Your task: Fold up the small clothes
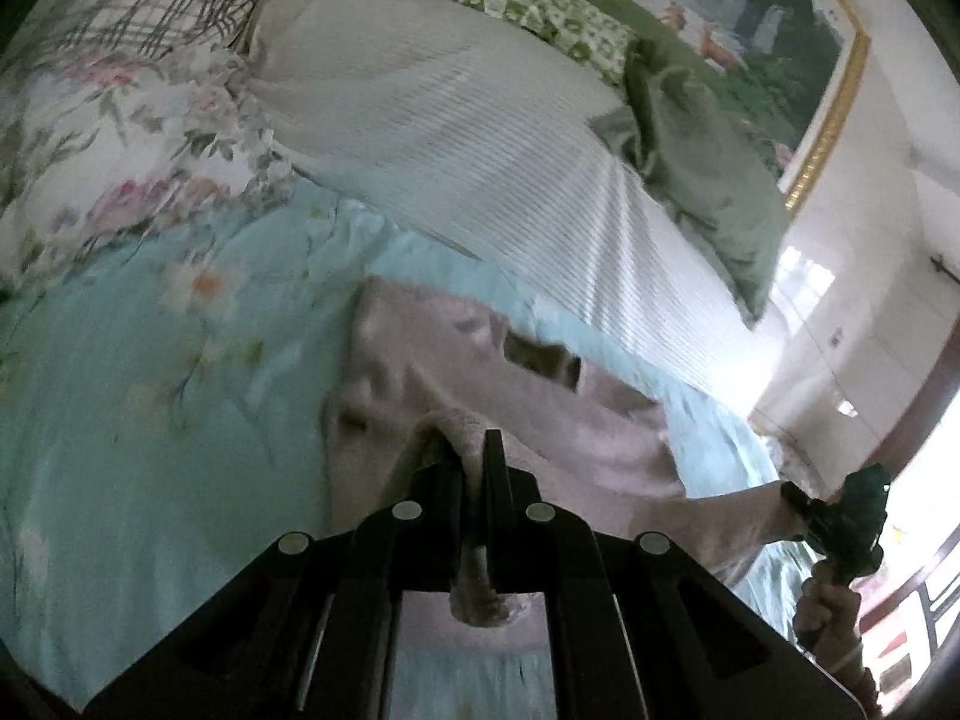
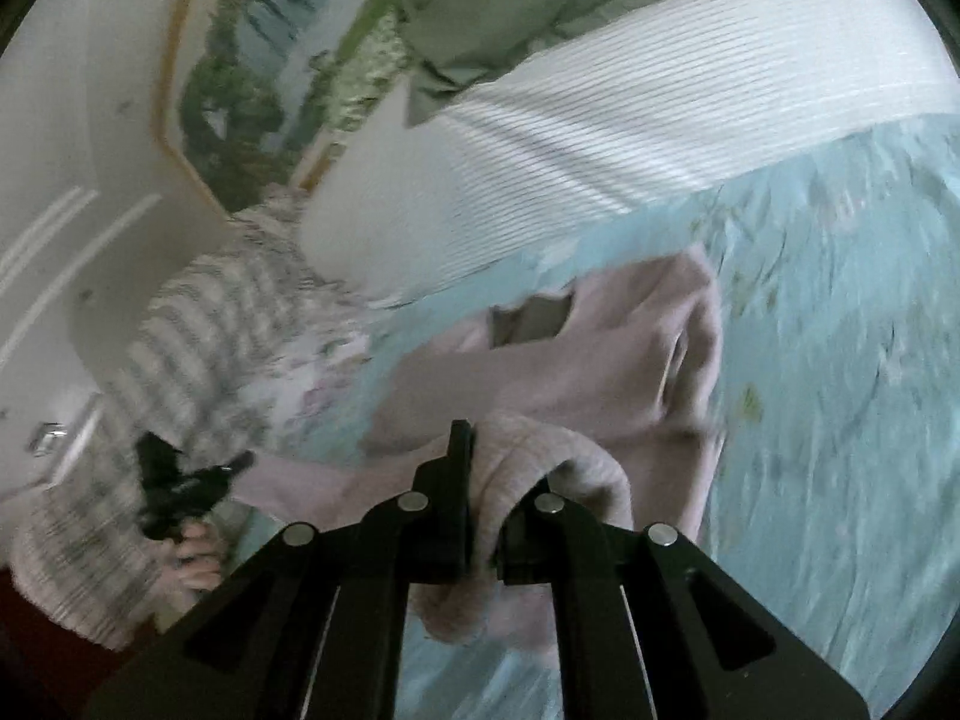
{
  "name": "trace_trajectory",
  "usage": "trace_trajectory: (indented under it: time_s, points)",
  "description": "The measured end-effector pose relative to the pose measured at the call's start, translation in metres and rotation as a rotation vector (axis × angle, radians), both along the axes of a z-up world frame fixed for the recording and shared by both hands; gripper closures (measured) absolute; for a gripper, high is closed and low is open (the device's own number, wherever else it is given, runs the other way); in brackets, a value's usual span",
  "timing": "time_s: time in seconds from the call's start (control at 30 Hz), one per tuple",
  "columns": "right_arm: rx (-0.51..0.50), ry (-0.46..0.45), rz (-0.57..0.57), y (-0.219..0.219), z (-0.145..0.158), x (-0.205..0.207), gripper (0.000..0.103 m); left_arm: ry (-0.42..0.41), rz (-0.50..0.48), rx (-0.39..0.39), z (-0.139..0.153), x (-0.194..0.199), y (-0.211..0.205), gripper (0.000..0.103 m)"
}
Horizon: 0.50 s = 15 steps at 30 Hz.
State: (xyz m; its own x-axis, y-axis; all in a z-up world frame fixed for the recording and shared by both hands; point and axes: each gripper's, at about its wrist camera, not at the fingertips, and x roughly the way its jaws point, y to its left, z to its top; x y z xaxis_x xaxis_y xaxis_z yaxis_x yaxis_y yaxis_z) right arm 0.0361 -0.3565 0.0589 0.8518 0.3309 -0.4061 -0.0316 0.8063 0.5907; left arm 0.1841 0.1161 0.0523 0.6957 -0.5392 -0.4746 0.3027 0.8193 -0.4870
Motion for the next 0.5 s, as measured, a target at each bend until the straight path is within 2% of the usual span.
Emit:
trace_trajectory:
  time_s: [0.27, 0.37, 0.5]
  points:
    - [0.018, 0.055, -0.084, -0.044, -0.017, 0.084, 0.096, 0.031, 0.035, 0.101, -0.003, 0.103, -0.034, 0.099]
    - [0.022, 0.095, -0.097, -0.054, -0.031, 0.111, 0.096, 0.053, 0.047, 0.138, -0.014, 0.137, -0.046, 0.099]
    - [-0.023, 0.176, -0.117, -0.060, -0.055, 0.144, 0.096, 0.116, 0.072, 0.188, -0.046, 0.181, -0.061, 0.099]
